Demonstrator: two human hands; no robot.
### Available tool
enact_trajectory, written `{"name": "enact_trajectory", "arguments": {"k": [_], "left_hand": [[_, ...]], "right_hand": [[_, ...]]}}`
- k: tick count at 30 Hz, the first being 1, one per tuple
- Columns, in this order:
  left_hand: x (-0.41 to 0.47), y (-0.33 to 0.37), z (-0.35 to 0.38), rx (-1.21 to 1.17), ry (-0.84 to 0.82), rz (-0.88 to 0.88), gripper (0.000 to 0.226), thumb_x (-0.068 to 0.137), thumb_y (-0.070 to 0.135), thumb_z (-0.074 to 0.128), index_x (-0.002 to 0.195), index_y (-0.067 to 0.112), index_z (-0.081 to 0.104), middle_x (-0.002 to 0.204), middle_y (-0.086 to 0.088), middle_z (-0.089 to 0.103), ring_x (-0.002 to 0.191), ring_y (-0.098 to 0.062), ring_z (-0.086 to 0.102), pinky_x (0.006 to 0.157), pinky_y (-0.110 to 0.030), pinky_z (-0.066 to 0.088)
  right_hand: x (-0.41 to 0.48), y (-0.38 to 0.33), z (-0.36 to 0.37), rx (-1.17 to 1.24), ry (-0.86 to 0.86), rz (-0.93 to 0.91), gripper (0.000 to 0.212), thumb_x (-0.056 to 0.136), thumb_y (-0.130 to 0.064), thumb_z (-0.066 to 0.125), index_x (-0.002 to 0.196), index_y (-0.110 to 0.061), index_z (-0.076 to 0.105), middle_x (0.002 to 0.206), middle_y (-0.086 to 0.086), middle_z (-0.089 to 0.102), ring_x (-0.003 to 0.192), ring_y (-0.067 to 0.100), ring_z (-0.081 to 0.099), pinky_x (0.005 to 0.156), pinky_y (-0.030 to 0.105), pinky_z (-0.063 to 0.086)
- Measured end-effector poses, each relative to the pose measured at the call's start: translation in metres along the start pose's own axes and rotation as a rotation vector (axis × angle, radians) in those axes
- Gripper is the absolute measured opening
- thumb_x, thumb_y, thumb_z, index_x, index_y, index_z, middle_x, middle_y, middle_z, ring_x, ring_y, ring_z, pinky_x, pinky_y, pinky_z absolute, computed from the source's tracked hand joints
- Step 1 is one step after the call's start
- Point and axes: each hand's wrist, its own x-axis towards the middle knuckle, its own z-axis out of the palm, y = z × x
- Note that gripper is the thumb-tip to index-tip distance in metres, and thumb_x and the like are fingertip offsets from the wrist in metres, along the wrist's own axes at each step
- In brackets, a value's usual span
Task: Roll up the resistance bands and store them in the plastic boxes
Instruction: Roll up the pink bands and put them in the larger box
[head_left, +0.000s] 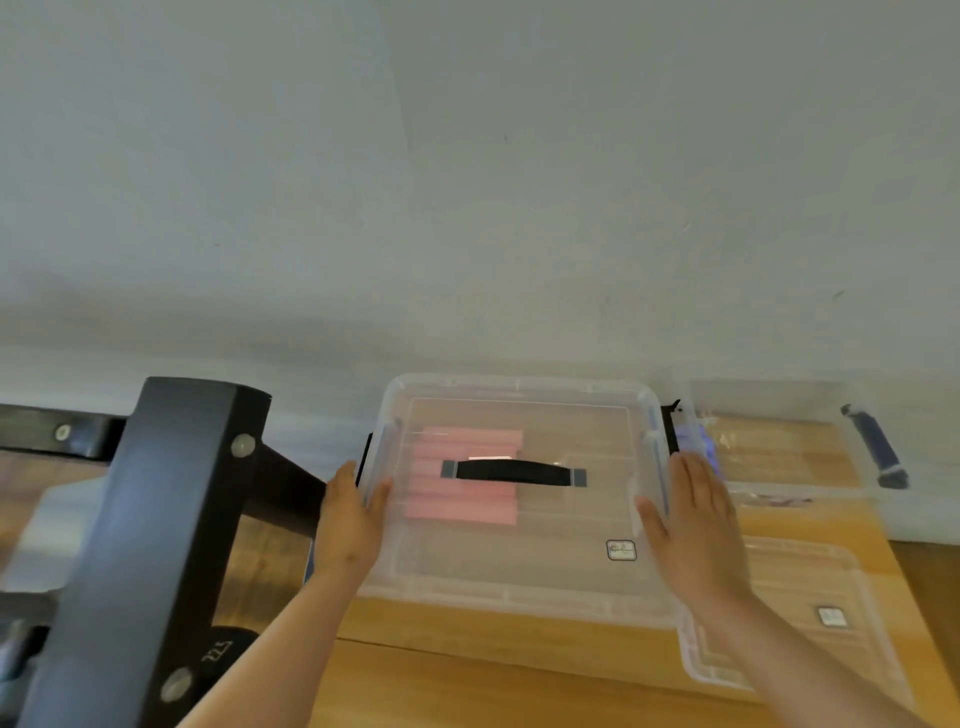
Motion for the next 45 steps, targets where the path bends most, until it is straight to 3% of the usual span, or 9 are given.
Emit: {"name": "enact_trajectory", "arguments": {"k": [4,7,10,14,20,26,31,38,45], "left_hand": [[0.007,-0.006,-0.001,-0.061,-0.086,-0.195,0.067,0.09,0.055,0.05,0.134,0.006,0.036,0.115,-0.017,0.056,0.095,-0.031,0.059,0.077,-0.042,0.052],[0.001,-0.009,0.0,-0.069,-0.055,-0.262,0.073,0.088,0.058,0.053,0.132,0.003,0.035,0.112,-0.016,0.053,0.095,-0.031,0.057,0.074,-0.041,0.05],[-0.011,-0.011,0.001,0.015,0.11,-0.142,0.076,0.087,0.053,0.057,0.139,0.002,0.036,0.13,-0.018,0.044,0.113,-0.035,0.051,0.091,-0.048,0.049],[-0.018,-0.01,0.0,0.012,0.156,-0.077,0.057,0.09,0.047,0.055,0.129,0.006,0.048,0.121,-0.013,0.052,0.105,-0.03,0.056,0.088,-0.045,0.05],[-0.024,-0.008,-0.001,0.004,0.173,0.005,0.03,0.095,0.037,0.053,0.105,0.009,0.053,0.088,-0.006,0.059,0.083,-0.027,0.063,0.068,-0.035,0.051],[-0.018,-0.008,-0.004,0.099,0.1,0.055,0.032,0.098,0.031,0.047,0.123,0.011,0.043,0.096,-0.005,0.058,0.085,-0.024,0.061,0.072,-0.042,0.055],[-0.013,-0.011,-0.011,0.149,0.078,0.135,0.039,0.098,0.023,0.046,0.135,0.021,0.037,0.115,-0.001,0.057,0.101,-0.022,0.059,0.083,-0.046,0.053],[-0.012,-0.019,-0.015,0.119,0.081,0.129,0.041,0.097,0.021,0.048,0.136,0.021,0.036,0.118,-0.003,0.056,0.105,-0.025,0.059,0.085,-0.048,0.053],[-0.01,-0.021,-0.014,0.086,0.076,0.125,0.044,0.096,0.019,0.05,0.138,0.021,0.035,0.121,-0.004,0.056,0.109,-0.027,0.059,0.087,-0.048,0.053]], "right_hand": [[-0.009,-0.005,0.004,0.037,0.032,0.008,0.082,0.094,-0.057,0.004,0.148,0.0,0.027,0.155,0.016,0.027,0.146,0.028,0.019,0.12,0.038,0.014],[-0.022,-0.012,0.003,0.112,0.083,0.091,0.064,0.1,-0.045,0.029,0.14,0.003,0.04,0.141,0.021,0.046,0.133,0.037,0.04,0.111,0.046,0.035],[-0.032,-0.015,0.001,0.179,0.072,0.256,0.058,0.095,-0.035,0.048,0.139,0.001,0.039,0.135,0.023,0.049,0.125,0.038,0.043,0.102,0.047,0.04],[-0.035,-0.022,-0.001,0.331,-0.065,0.511,0.069,0.096,-0.049,0.041,0.145,-0.003,0.028,0.138,0.022,0.044,0.123,0.04,0.046,0.083,0.045,0.046],[-0.032,-0.021,0.001,0.3,-0.024,0.543,0.071,0.092,-0.05,0.05,0.138,0.003,0.039,0.132,0.026,0.044,0.124,0.039,0.037,0.1,0.05,0.038],[-0.032,-0.02,0.005,0.516,-0.113,0.659,0.086,0.087,-0.063,0.048,0.149,-0.009,0.024,0.146,0.018,0.037,0.13,0.039,0.041,0.095,0.05,0.047],[-0.036,-0.026,0.01,0.384,0.043,0.475,0.06,0.087,-0.053,0.054,0.125,-0.007,0.052,0.111,0.012,0.049,0.104,0.032,0.052,0.075,0.046,0.053],[-0.033,-0.04,0.006,0.599,0.064,0.338,0.054,0.096,-0.03,0.053,0.145,-0.019,0.033,0.132,0.007,0.056,0.108,0.034,0.061,0.086,0.046,0.053],[-0.034,-0.046,0.008,0.52,0.095,0.304,0.05,0.098,-0.023,0.049,0.145,-0.016,0.034,0.118,0.011,0.065,0.095,0.031,0.066,0.077,0.041,0.056]]}}
